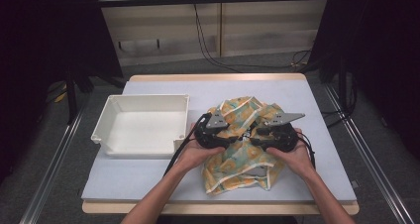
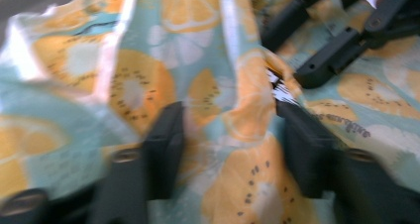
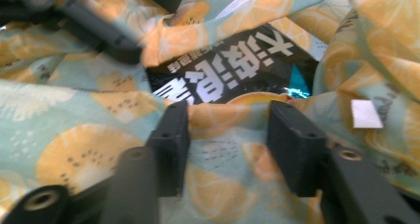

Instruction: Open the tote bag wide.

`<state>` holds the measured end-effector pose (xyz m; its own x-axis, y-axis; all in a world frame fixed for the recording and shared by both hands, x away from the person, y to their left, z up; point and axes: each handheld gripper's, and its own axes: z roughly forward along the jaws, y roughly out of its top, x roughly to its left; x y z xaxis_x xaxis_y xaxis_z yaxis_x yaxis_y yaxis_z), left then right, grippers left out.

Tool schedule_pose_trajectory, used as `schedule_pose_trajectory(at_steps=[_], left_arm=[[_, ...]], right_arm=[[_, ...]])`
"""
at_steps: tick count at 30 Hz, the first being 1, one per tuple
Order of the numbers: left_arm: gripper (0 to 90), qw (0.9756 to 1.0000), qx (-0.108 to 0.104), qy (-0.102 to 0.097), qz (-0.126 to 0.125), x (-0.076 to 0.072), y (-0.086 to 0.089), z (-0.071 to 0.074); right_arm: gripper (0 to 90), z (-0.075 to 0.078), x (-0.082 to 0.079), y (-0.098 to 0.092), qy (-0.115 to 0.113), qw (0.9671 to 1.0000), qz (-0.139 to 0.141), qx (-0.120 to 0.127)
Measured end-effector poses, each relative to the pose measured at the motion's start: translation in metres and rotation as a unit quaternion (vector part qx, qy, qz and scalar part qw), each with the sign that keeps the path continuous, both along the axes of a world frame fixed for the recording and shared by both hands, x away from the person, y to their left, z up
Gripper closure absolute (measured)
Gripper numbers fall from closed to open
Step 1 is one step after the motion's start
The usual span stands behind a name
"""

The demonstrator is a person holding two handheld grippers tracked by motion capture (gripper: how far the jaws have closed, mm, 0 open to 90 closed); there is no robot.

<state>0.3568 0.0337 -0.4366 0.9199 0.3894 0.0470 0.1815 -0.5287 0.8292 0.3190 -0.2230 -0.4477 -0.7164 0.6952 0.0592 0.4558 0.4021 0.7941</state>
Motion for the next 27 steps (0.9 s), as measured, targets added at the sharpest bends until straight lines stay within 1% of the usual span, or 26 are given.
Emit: schedule_pose_trajectory(at_steps=[1, 2, 3, 4, 5, 6, 7, 8, 11, 12, 13, 14, 15, 16, 17, 18, 19, 20, 22, 23, 24, 25, 26, 27], left_arm=[[59.7, 1.0000, -0.002, 0.004, 0.000, 0.002, 0.002, 0.002], [67.7, 0.9999, -0.008, 0.013, 0.001, 0.004, 0.004, 0.003], [76.4, 0.9999, -0.006, 0.016, 0.000, 0.005, 0.005, 0.005], [80.8, 0.9998, -0.005, 0.018, -0.001, 0.006, 0.007, 0.007], [86.1, 0.9998, -0.007, 0.019, -0.002, 0.008, 0.008, 0.009], [87.6, 0.9998, -0.007, 0.019, -0.002, 0.008, 0.008, 0.009], [88.8, 0.9996, -0.013, 0.027, 0.001, 0.010, 0.011, 0.010], [89.0, 0.9989, -0.029, 0.037, 0.006, 0.014, 0.015, 0.012], [89.3, 0.9970, -0.054, 0.052, 0.019, 0.023, 0.026, 0.017], [89.3, 0.9958, -0.066, 0.059, 0.023, 0.026, 0.029, 0.018], [89.3, 0.9958, -0.066, 0.059, 0.023, 0.026, 0.029, 0.018], [89.4, 0.9954, -0.068, 0.061, 0.029, 0.029, 0.033, 0.020], [89.4, 0.9952, -0.067, 0.063, 0.034, 0.031, 0.035, 0.022], [89.4, 0.9944, -0.074, 0.065, 0.039, 0.034, 0.039, 0.023], [89.3, 0.9934, -0.078, 0.070, 0.047, 0.038, 0.044, 0.024], [89.4, 0.9934, -0.078, 0.070, 0.047, 0.038, 0.044, 0.024], [89.4, 0.9928, -0.079, 0.072, 0.055, 0.041, 0.047, 0.025], [89.3, 0.9926, -0.077, 0.072, 0.061, 0.043, 0.050, 0.025], [89.3, 0.9911, -0.077, 0.080, 0.073, 0.049, 0.055, 0.026], [89.4, 0.9903, -0.080, 0.084, 0.076, 0.052, 0.057, 0.026], [89.3, 0.9899, -0.083, 0.085, 0.078, 0.052, 0.058, 0.027], [89.2, 0.9899, -0.083, 0.085, 0.078, 0.052, 0.058, 0.027], [89.2, 0.9892, -0.089, 0.087, 0.077, 0.053, 0.058, 0.028], [89.1, 0.9885, -0.096, 0.090, 0.075, 0.053, 0.058, 0.028]], right_arm=[[60.7, 0.000, -0.001, 0.000, 0.001, 1.0000, 0.000, 0.004], [65.6, 0.000, -0.001, 0.000, 0.004, 1.0000, 0.000, 0.005], [70.7, 0.000, -0.001, 0.000, 0.004, 1.0000, -0.001, 0.002], [77.0, 0.000, -0.001, 0.000, 0.004, 1.0000, 0.002, -0.001], [82.2, 0.000, -0.001, 0.000, 0.008, 1.0000, 0.006, 0.001], [82.2, 0.000, -0.001, 0.000, 0.008, 1.0000, 0.006, 0.001], [90.0, 0.000, -0.002, 0.000, 0.010, 0.9999, 0.009, 0.002], [90.0, 0.001, -0.003, 0.000, 0.012, 0.9999, 0.009, 0.004], [90.0, 0.004, -0.007, -0.001, 0.017, 0.9997, 0.014, 0.014], [90.0, 0.006, -0.010, -0.002, 0.016, 0.9996, 0.016, 0.016], [90.0, 0.006, -0.010, -0.002, 0.016, 0.9996, 0.016, 0.016], [90.0, 0.009, -0.017, -0.006, 0.017, 0.9994, 0.020, 0.021], [90.0, 0.009, -0.017, -0.006, 0.017, 0.9994, 0.020, 0.021], [90.0, 0.011, -0.021, -0.008, 0.017, 0.9993, 0.019, 0.026], [90.0, 0.014, -0.028, -0.014, 0.018, 0.9991, 0.020, 0.031], [90.0, 0.014, -0.028, -0.014, 0.018, 0.9991, 0.020, 0.031], [90.0, 0.015, -0.032, -0.018, 0.020, 0.9990, 0.020, 0.035], [90.0, 0.014, -0.041, -0.027, 0.024, 0.9988, 0.018, 0.037], [90.0, 0.012, -0.047, -0.034, 0.030, 0.9987, 0.017, 0.037], [90.0, 0.010, -0.051, -0.038, 0.033, 0.9987, 0.016, 0.035], [90.0, 0.009, -0.055, -0.042, 0.036, 0.9988, 0.014, 0.032], [90.0, 0.007, -0.058, -0.046, 0.036, 0.9989, 0.009, 0.030], [90.0, 0.007, -0.058, -0.046, 0.036, 0.9989, 0.009, 0.030], [90.0, 0.005, -0.060, -0.050, 0.036, 0.9988, 0.003, 0.032]])
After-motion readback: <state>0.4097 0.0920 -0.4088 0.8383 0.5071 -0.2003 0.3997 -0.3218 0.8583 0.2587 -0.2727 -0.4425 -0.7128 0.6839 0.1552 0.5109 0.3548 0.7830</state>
